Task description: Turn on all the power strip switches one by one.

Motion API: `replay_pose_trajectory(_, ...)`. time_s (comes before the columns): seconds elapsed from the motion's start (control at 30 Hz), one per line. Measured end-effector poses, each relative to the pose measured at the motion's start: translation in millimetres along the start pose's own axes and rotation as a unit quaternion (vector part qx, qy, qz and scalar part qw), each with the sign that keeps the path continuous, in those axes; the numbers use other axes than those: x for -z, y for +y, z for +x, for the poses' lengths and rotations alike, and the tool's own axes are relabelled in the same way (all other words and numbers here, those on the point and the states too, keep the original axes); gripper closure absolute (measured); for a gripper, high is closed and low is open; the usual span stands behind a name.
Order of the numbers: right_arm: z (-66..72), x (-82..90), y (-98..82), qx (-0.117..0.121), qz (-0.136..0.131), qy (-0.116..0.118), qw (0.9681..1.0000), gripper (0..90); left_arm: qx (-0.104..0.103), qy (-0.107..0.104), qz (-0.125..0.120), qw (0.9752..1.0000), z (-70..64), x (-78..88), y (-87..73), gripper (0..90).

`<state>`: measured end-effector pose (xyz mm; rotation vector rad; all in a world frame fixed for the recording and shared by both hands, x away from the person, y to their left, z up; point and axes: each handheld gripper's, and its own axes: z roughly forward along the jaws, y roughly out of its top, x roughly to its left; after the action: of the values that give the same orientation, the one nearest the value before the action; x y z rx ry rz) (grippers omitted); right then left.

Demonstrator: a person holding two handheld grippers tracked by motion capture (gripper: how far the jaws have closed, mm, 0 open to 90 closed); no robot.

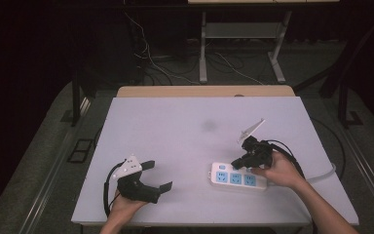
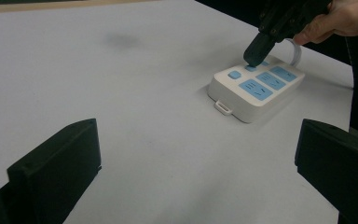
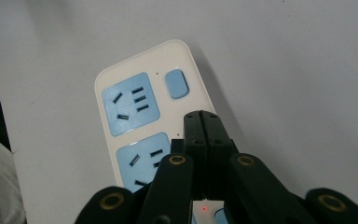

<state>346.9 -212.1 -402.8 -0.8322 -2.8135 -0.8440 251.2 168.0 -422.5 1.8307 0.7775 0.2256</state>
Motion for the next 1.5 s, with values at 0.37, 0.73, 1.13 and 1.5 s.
replay_pose_trajectory(0.37, 0.5, -0.8, -1.1, 0.004, -0.002, -0.003, 1.0, 90.0, 0.0, -0.001, 0.001, 1.0, -0.7, -0.3, 0.0, 0.0)
replay_pose_trajectory(0.73, -0.6, -2.0, -3.1, 0.006, -0.005, 0.0, 1.0, 90.0, -0.002, -0.003, 0.004, 1.0, -1.2, -1.3, 0.0, 0.0)
replay_pose_trajectory(1.13, 1.0, -2.9, -3.8, 0.014, -0.006, -0.006, 0.9999, 90.0, -0.002, -0.003, 0.003, 1.0, -1.8, -2.0, 0.1, 0.0)
replay_pose_trajectory(1.5, 0.5, -3.4, -3.6, 0.017, -0.005, -0.006, 0.9998, 90.0, -0.002, -0.002, 0.004, 1.0, -1.7, -2.2, 0.0, 0.0)
